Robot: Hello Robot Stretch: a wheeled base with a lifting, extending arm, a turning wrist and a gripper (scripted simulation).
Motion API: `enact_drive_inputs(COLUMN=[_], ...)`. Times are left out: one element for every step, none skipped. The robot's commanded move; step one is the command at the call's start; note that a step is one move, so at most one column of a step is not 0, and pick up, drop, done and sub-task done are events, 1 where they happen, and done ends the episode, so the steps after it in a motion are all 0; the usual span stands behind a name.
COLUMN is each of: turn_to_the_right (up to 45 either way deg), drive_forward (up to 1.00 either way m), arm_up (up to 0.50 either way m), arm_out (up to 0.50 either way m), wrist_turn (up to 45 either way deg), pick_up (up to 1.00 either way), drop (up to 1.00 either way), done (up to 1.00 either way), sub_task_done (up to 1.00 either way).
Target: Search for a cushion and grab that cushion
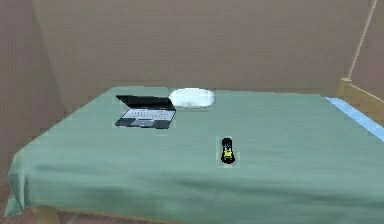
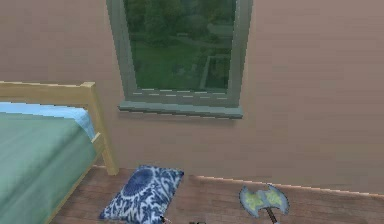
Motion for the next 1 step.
enact_drive_inputs(turn_to_the_right=[0.0], drive_forward=[0.00], arm_up=[0.00], arm_out=[0.00], wrist_turn=[0.0], pick_up=[0.00], drop=[0.00], done=[1.00], sub_task_done=[0.00])
